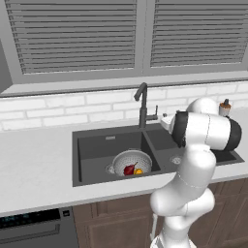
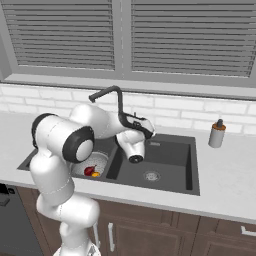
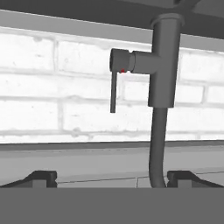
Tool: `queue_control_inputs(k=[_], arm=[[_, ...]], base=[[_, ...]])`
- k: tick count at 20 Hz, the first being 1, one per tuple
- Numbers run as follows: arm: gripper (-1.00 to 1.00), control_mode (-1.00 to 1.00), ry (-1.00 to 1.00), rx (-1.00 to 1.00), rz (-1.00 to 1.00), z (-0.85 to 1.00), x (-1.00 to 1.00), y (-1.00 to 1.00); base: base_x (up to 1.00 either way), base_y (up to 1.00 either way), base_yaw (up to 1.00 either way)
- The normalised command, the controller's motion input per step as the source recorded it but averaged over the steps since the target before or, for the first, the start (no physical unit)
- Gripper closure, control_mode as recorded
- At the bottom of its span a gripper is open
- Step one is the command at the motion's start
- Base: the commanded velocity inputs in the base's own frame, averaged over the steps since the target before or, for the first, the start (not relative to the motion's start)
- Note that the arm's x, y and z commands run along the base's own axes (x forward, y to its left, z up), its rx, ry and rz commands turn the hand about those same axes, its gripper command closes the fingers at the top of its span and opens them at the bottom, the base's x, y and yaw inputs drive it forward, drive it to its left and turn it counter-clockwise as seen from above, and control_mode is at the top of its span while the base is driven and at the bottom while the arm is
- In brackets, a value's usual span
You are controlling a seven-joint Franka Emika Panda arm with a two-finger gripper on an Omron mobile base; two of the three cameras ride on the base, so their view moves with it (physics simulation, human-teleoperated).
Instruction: Put the colander in the sink, put the tangerine, pear in the colander, and turn on the sink faucet and pour water over the colander.
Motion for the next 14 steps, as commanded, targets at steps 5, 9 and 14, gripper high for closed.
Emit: queue_control_inputs(k=[5,9,14], arm=[[-1.0,-1.0,0.12,0.0,-0.01,0.0,0.04,0.14],[-1.0,-1.0,0.08,0.0,0.0,0.0,0.09,0.05],[-1.0,-1.0,0.0,0.0,0.0,-0.01,0.25,0.02]], base=[[0.0,0.0,0.0],[0.0,0.0,0.0],[0.0,0.0,0.0]])
